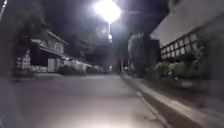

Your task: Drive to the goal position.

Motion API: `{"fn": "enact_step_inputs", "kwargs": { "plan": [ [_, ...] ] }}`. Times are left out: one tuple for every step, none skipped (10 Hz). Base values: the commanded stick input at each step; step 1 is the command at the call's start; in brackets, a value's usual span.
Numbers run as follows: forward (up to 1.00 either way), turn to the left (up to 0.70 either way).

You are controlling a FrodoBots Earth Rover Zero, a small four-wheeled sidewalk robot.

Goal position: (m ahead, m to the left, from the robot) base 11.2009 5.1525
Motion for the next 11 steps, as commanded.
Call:
{"fn": "enact_step_inputs", "kwargs": {
  "plan": [
    [0.50,-0.50],
    [0.50,-0.46],
    [0.50,0.00],
    [0.50,-0.03],
    [0.50,-0.21],
    [0.50,-0.37],
    [0.50,-0.34],
    [0.50,0.00],
    [0.50,0.00],
    [0.50,0.00],
    [0.50,0.00]
  ]
}}
